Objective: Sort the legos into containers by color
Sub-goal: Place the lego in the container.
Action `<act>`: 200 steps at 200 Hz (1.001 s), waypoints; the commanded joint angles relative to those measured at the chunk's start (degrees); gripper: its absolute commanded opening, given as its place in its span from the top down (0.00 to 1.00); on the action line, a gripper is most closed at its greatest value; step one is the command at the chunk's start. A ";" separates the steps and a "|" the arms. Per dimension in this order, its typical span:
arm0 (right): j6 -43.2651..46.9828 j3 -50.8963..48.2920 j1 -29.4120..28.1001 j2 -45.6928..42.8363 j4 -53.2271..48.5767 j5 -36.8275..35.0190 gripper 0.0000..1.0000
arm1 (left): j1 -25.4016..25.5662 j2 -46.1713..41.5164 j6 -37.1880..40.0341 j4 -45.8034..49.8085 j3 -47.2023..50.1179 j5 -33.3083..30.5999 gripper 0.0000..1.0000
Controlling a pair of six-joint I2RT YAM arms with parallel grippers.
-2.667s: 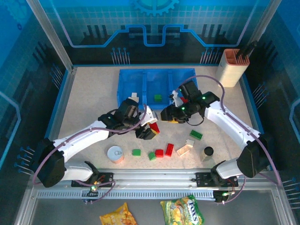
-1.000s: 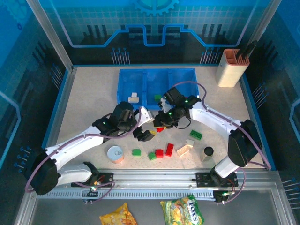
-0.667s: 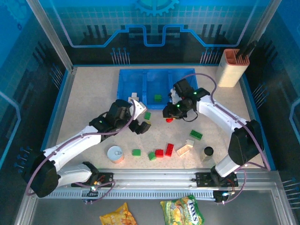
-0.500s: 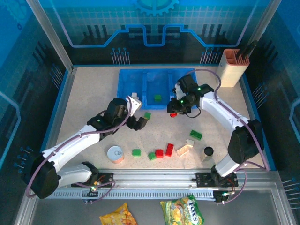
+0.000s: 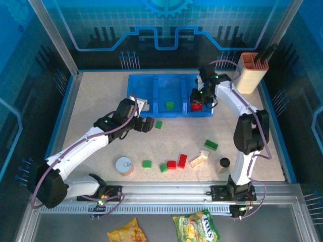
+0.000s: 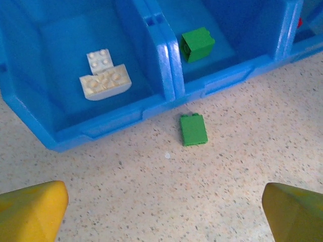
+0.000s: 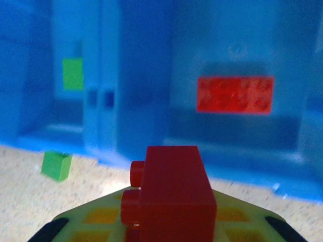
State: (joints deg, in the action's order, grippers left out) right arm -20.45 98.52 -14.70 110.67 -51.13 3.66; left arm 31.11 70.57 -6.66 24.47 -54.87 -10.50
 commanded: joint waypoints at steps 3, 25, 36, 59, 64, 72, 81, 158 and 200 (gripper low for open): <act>3.23 6.76 1.54 5.67 -2.25 -3.42 0.79 | -0.31 0.48 -2.55 4.42 -1.38 4.23 0.01; 4.50 12.30 1.99 10.85 -2.62 -5.21 0.78 | -0.29 0.97 -4.52 5.84 -1.69 5.76 0.01; 5.04 15.00 1.98 13.55 -2.72 -5.92 0.78 | -0.28 1.25 -5.73 5.93 -1.49 6.21 0.01; 5.59 20.46 1.98 18.87 -3.33 -6.51 0.78 | -0.35 2.11 -7.12 6.12 -1.47 7.31 0.01; 5.68 21.86 2.04 20.17 -3.58 -6.48 0.78 | -0.31 2.32 -7.22 6.20 -1.65 7.61 0.01; 5.67 23.43 2.03 21.59 -3.75 -6.36 0.77 | -0.29 2.63 -7.52 6.37 -1.72 8.05 0.01; 5.75 25.31 2.04 23.85 -3.78 -5.86 0.76 | -0.27 2.97 -7.75 6.55 -1.90 8.45 0.01; 3.58 33.58 2.29 34.19 -4.27 -1.54 0.74 | -0.27 2.96 -8.29 7.39 -2.26 8.92 0.01; 2.80 33.15 2.48 34.84 -3.53 -0.14 0.67 | -0.27 2.91 -8.73 7.79 -2.26 9.09 0.01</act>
State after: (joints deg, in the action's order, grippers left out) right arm -16.73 130.15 -12.97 144.57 -54.17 1.28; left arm 31.11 73.60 -13.87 30.30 -55.70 -2.68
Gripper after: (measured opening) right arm 0.312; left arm 0.992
